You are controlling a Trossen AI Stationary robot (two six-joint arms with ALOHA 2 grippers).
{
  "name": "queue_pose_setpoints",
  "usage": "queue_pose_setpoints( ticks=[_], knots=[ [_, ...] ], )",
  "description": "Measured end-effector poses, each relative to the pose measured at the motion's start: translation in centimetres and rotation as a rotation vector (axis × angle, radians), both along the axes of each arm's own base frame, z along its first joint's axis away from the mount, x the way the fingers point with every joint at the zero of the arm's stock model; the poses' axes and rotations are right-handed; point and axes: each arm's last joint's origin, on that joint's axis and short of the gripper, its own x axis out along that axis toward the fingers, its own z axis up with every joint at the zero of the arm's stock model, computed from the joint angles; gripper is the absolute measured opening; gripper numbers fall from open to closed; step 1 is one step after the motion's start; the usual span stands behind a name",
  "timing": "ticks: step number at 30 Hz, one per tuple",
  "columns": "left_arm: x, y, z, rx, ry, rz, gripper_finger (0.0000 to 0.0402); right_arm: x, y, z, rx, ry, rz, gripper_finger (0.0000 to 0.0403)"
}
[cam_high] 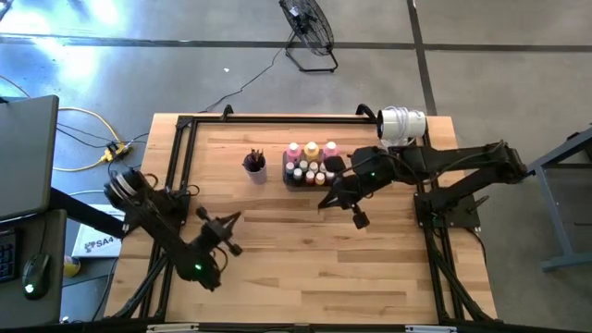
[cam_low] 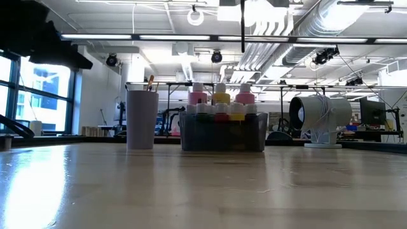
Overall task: Pick & Place Paint Supplies
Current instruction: Put the silver paint brush into the purple cup
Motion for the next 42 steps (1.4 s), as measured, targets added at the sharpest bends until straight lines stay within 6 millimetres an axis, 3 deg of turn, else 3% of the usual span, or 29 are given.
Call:
queue_pose_setpoints(
  ticks=[6, 9, 14, 19, 23, 28, 35, 42],
  knots=[
    [-2.1, 2.2, -1.2, -0.112, -0.103, -0.051, 0.0, 0.1, 0.3, 0.1, -0.012, -0.021, 0.017, 0.0003],
    [-2.4, 2.5, -1.4, -0.153, -0.046, -0.094, 0.0, 0.1, 0.3, 0.2, -0.023, -0.034, 0.022, 0.0003],
    [-0.7, 2.9, -1.6, -0.186, 0.128, -0.263, 0.0, 0.3, -0.3, 0.5, -0.023, -0.067, 0.011, 0.0003],
    [2.6, 5.8, -1.7, -0.176, 0.114, -0.482, 0.0, 0.5, -0.6, 0.7, -0.03, -0.098, 0.006, 0.0003],
    [4.9, 8.6, 0.3, -0.149, -0.077, -0.734, 0.0, 1.0, -0.2, 0.1, -0.022, -0.073, 0.018, 0.0003],
    [6.8, 10.7, 2.6, -0.082, -0.19, -0.803, 0.0, 1.4, 0.1, -0.4, 0.007, -0.045, 0.048, 0.0003],
    [9.0, 10.8, 5.0, -0.063, -0.14, -0.79, 0.0009, 2.8, 0.3, -1.9, 0.016, 0.001, 0.054, 0.0003],
    [10.3, 10.5, 8.1, 0.0, -0.193, -0.81, 0.0091, 3.7, 0.4, -3.0, 0.009, 0.031, 0.058, 0.0003]
  ],
)
